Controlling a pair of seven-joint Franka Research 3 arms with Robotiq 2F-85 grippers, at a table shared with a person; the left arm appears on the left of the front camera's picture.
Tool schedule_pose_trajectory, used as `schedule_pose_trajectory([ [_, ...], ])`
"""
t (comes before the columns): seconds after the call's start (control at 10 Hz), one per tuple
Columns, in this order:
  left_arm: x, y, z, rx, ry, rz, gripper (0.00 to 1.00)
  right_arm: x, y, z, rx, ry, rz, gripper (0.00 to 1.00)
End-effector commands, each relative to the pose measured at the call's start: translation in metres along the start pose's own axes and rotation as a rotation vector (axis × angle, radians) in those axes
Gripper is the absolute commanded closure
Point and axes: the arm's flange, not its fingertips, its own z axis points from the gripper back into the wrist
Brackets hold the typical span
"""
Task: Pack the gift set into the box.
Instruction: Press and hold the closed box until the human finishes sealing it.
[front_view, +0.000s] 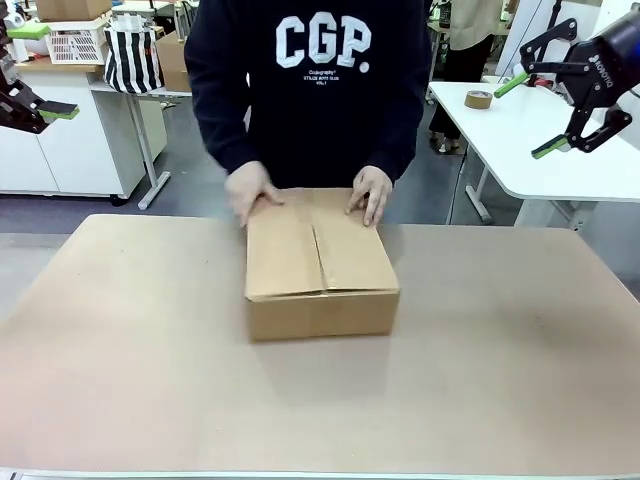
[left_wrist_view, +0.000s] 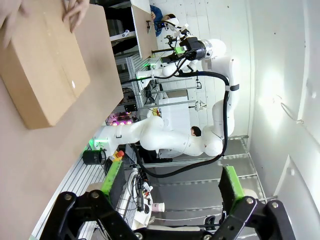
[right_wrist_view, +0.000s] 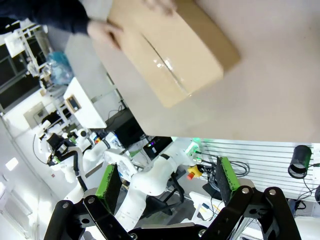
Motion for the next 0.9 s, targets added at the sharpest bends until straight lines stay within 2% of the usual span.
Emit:
schedule_pose_trajectory([
  [0.0, -0.0020, -0.0003, -0.0004, 0.003, 0.002, -0.005, 0.00, 0.0000, 0.0006, 0.0025, -0.013, 0.001, 0.000, 0.00],
  [0.8, -0.0020, -0.0003, -0.0004, 0.003, 0.002, -0.005, 0.00, 0.0000, 0.0006, 0.0025, -0.013, 0.001, 0.000, 0.00],
])
